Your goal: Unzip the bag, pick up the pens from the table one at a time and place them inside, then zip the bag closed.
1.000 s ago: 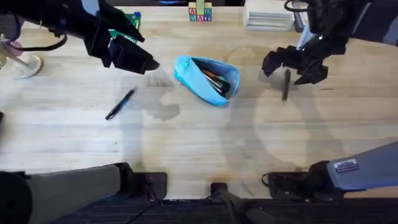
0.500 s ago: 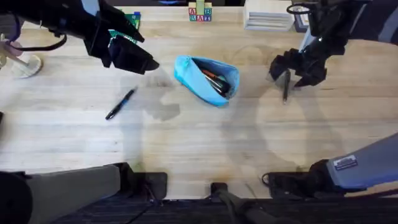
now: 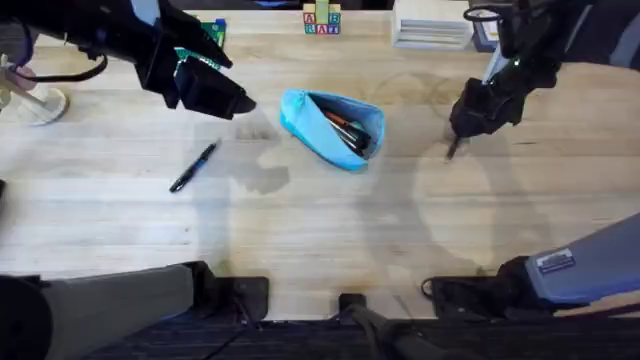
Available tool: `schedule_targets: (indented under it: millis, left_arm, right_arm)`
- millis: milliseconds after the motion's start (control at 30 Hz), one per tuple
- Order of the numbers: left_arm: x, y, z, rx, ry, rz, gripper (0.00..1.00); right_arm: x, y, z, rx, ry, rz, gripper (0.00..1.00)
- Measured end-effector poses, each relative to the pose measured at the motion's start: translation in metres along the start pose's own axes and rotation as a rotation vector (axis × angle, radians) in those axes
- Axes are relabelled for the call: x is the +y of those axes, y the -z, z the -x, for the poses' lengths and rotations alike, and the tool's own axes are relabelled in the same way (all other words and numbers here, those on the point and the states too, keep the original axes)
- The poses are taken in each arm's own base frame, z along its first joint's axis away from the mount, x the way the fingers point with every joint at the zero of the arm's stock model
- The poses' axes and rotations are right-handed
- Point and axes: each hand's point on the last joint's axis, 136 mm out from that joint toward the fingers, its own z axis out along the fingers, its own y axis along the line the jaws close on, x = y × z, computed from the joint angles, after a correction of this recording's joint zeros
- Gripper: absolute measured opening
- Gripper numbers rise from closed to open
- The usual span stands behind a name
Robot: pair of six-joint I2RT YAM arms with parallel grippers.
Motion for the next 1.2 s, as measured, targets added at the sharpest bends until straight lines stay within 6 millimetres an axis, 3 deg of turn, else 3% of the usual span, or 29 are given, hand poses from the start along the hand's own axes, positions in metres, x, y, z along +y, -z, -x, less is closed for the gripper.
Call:
schedule_targets:
  millis: [233,467,667,700,767,800,1200]
  left_arm:
    - [0.0,0.0,0.0,0.0,0.0,0.0,0.993]
    - [0.0,0.0,0.0,0.0,0.0,0.0,0.993]
    - [0.0,0.0,0.0,0.0,0.001,0.0,0.993]
    - [0.0,0.0,0.0,0.0,0.001,0.0,0.993]
    - [0.0,0.0,0.0,0.0,0.001,0.0,0.993]
    - [0.0,0.0,0.0,0.0,0.0,0.0,0.993]
    - [0.0,0.0,0.0,0.0,0.001,0.0,0.993]
  right_arm:
    - [0.001,0.016,-0.012,0.029,0.005,0.014,0.034]
    - [0.004,0.085,-0.002,-0.161,0.01,0.086,0.031]
    - [0.005,0.133,-0.011,-0.284,0.109,0.121,0.031]
    - [0.013,0.152,-0.018,-0.34,0.202,0.137,0.031]
    - [0.02,0.164,-0.023,-0.377,0.271,0.149,0.031]
    - [0.042,0.184,-0.038,-0.446,0.446,0.178,0.031]
    - [0.118,0.219,-0.055,-0.64,0.801,0.287,0.031]
